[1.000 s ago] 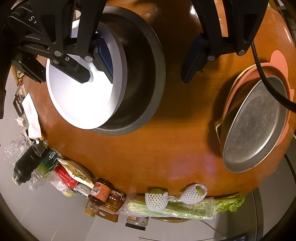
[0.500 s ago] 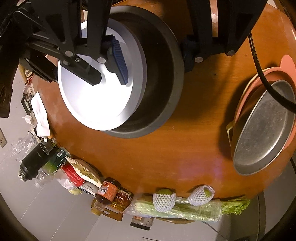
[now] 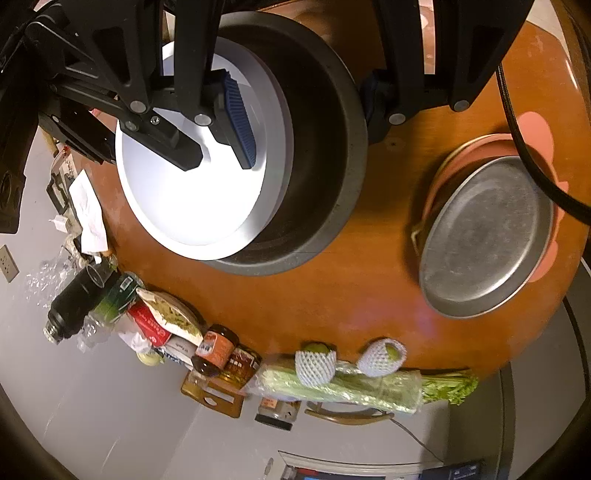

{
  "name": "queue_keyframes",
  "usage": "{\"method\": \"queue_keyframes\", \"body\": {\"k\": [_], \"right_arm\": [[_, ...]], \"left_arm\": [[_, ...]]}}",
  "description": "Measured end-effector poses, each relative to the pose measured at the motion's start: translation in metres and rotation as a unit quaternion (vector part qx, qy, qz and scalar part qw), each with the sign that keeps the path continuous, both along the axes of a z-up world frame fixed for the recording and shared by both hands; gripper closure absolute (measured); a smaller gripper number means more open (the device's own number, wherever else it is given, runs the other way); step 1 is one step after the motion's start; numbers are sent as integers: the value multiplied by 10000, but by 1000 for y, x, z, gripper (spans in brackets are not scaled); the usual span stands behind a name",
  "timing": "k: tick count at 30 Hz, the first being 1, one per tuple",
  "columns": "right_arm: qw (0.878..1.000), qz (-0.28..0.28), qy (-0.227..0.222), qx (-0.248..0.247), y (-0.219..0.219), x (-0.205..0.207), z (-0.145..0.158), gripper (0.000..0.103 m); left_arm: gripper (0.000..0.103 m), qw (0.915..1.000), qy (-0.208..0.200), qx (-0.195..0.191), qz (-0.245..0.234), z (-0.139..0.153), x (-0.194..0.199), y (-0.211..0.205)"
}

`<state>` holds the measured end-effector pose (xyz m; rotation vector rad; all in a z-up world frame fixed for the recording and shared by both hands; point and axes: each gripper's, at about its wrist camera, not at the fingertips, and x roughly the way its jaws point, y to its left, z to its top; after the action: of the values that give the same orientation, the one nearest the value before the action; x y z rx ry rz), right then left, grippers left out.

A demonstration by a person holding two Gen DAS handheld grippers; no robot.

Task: Organize plates and bowls
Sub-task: 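Lift the steel bowl with the left gripper and carry it toward the grey tray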

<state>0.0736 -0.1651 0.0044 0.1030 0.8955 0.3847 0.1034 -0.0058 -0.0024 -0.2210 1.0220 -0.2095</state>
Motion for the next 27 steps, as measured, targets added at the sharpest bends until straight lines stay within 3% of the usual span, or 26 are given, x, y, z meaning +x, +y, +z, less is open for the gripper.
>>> {"method": "queue_keyframes", "body": {"k": [27], "right_arm": [[9969,601,-473,-185,88,14,44,62]], "left_arm": [[54,9974,-423,-145,569,39,-10,90]]}}
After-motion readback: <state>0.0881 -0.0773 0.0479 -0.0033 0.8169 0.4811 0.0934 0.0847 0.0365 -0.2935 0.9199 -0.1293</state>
